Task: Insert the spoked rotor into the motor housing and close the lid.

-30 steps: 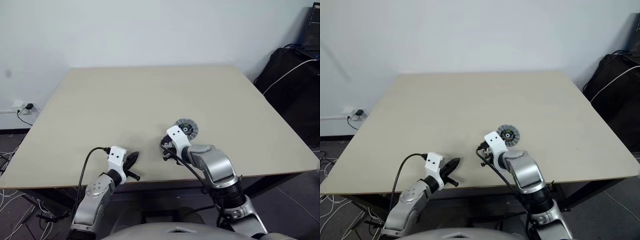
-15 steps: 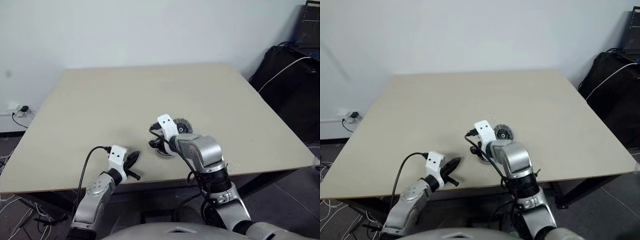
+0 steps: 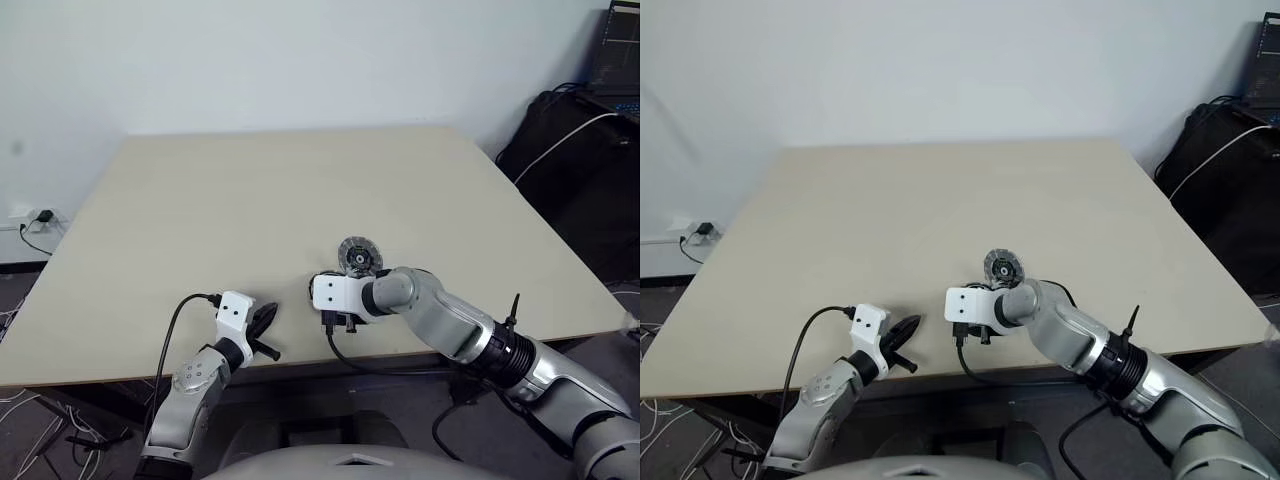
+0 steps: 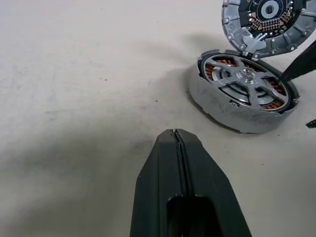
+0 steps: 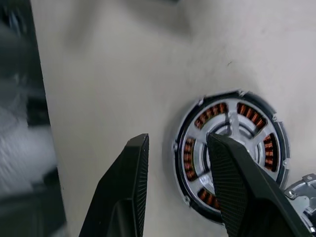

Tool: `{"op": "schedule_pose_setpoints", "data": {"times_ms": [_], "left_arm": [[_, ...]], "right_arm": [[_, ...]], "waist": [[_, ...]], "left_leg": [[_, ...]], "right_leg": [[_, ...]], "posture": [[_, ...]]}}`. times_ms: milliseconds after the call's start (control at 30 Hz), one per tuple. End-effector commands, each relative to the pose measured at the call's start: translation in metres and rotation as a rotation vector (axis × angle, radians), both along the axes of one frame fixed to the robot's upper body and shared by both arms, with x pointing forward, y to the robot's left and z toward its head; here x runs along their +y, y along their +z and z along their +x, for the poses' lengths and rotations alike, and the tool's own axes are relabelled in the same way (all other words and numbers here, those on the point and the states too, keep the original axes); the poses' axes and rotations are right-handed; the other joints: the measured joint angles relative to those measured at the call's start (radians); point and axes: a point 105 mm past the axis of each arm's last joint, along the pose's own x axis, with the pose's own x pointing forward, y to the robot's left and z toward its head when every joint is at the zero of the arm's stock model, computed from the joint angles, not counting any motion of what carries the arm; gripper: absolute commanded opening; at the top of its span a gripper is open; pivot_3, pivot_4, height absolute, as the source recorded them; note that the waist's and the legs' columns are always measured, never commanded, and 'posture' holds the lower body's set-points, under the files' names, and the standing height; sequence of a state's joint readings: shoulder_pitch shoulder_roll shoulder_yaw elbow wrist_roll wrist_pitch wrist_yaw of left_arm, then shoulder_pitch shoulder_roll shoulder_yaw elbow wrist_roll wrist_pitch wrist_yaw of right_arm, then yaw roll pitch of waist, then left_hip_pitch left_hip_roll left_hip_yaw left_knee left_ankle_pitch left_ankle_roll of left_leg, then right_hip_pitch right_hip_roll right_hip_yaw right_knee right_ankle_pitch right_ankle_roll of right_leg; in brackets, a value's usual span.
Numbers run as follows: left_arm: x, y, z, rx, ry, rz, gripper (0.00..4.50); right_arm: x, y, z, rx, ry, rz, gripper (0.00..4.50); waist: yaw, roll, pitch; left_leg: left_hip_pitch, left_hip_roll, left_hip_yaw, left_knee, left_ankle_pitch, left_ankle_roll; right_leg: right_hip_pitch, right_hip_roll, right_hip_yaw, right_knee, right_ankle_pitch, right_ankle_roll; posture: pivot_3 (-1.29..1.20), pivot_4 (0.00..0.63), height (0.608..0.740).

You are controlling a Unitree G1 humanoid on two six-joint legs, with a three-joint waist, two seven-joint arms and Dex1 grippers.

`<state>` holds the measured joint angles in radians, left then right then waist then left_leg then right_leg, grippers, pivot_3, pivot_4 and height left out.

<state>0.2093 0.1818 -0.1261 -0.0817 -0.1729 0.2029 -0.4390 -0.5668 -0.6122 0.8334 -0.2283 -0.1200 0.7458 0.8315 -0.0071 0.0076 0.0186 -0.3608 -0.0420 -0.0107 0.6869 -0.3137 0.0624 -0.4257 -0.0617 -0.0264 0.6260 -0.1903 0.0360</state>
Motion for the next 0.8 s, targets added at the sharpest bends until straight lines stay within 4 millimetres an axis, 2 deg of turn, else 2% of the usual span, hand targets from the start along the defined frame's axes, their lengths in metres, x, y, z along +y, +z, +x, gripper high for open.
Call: {"op": "schedule_pose_setpoints", "data": {"times_ms": [33,233,667,800], "left_arm": [[-0.001,0.014,0.005,-0.057,0.000,-0.012,0.00],[0.000,0.017,0.006,-0.065,0.003,-0.008,0.00],[0.000,0.018,0.005,-0.065,0.009,-0.008,0.00],[-0.001,0.018,0.005,-0.064,0.005,-0.009,0.00]], "right_arm": [[0.004,0.008,0.009,-0.050,0.033,0.000,1.97],[-0.002,-0.003,0.015,-0.027,0.016,-0.026,1.97],[-0.032,-0.018,0.016,0.003,0.002,-0.133,1.97],[-0.036,-0.019,0.015,0.007,-0.002,-0.141,1.18]], "waist": [[0.003,-0.001,0.000],[0.015,-0.001,0.000],[0.031,-0.001,0.000],[0.035,-0.002,0.000]], "left_leg": [[0.000,0.000,0.000,0.000,0.000,0.000],[0.000,0.000,-0.001,0.000,0.000,0.000],[0.000,0.000,-0.001,0.002,0.000,0.000],[0.000,0.000,-0.002,0.002,0.000,0.000]], "right_leg": [[0.000,-0.001,0.000,0.000,0.001,-0.002],[-0.001,-0.002,0.000,0.000,0.002,-0.004],[0.000,-0.004,-0.001,0.000,0.003,-0.003],[0.000,-0.004,-0.002,0.000,0.003,-0.003]], "posture": [[0.00,0.000,0.740],[0.00,0.000,0.740],[0.00,0.000,0.740],[0.00,0.000,0.740]]}}
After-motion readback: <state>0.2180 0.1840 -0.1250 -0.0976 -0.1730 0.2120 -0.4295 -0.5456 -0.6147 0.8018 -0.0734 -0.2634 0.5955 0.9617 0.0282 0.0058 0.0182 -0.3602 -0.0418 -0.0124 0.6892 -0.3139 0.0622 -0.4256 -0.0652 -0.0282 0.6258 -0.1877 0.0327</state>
